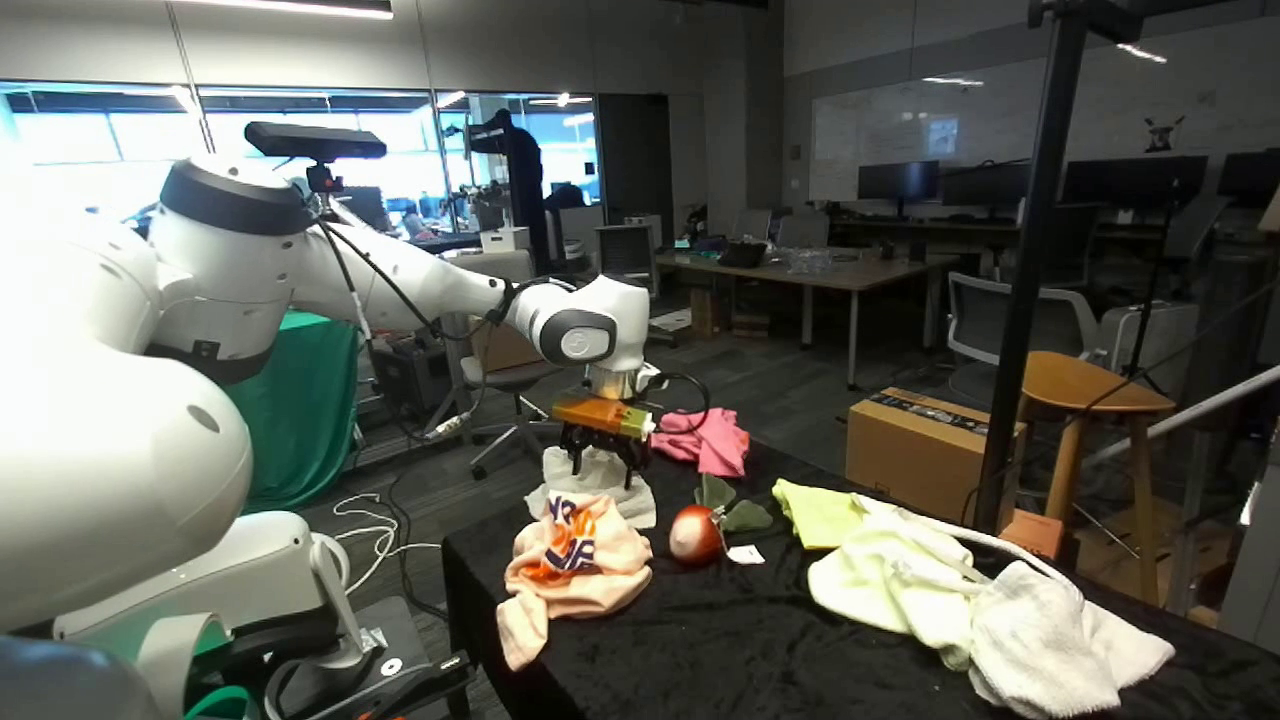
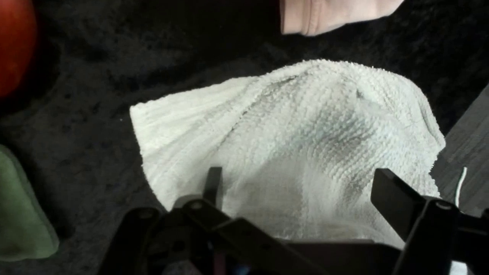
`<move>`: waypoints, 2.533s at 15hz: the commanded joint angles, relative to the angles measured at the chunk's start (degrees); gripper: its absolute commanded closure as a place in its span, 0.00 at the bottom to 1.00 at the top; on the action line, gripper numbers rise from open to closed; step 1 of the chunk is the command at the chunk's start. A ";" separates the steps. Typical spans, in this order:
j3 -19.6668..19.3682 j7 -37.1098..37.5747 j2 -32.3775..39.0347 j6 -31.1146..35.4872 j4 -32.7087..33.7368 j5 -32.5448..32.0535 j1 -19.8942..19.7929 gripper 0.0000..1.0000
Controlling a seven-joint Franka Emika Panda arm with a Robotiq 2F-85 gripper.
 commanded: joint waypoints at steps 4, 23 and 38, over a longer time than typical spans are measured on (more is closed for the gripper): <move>1.04 -1.72 -1.05 -2.63 4.38 3.40 -3.41 0.00; -0.38 2.15 -5.55 2.43 6.67 8.07 -3.03 0.65; -9.44 0.38 -1.25 14.97 -14.48 22.79 7.52 0.90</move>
